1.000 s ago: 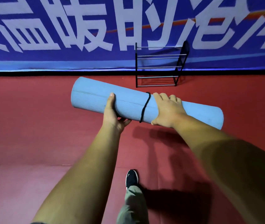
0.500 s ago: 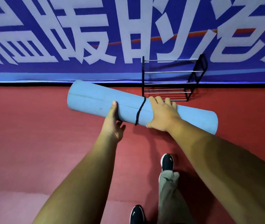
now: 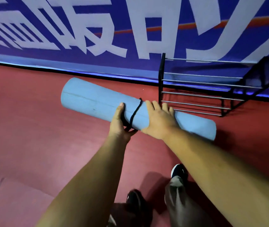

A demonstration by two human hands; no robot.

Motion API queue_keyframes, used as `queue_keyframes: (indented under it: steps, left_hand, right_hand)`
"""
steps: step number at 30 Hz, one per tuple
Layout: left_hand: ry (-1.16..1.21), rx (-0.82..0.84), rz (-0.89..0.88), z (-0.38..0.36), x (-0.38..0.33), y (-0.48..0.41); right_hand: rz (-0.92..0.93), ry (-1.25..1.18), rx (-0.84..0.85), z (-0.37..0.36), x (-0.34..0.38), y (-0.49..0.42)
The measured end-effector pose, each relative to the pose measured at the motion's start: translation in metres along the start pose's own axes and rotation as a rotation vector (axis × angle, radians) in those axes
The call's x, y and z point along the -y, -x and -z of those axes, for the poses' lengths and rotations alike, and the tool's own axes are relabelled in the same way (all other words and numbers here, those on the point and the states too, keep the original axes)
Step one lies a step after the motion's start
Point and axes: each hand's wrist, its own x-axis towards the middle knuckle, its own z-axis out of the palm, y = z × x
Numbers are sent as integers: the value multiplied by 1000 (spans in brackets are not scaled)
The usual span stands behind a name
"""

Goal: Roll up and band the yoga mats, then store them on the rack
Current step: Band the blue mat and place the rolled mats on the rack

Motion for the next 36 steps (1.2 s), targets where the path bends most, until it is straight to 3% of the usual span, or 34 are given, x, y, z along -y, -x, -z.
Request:
queue_keyframes:
  steps: [7,12,20,24,27,32,36]
  left_hand:
    - [44,-132,-19,0,14,-138]
    - [85,-153,-17,23,41,-266]
    - [155,-165,-117,46,86,-465]
    - [115,-50,-47,53,116,-530]
    - [55,-65,-7,60,122,-564]
    - [172,-175,-58,81,116,-607]
    - [243,-176,-75,87,102,-632]
  right_hand:
    - [129,-10,19,-95,-51,-97]
    - [45,126,180,-191,-91,-168]
    - [114,115,32,-346,-99,-293]
    - [145,109,0,-400,-93,-339]
    - [181,131,-25,-427,-92,-364]
    - [274,99,17,-435,-92,-379]
    - [242,86,-102,-404,-105,-375]
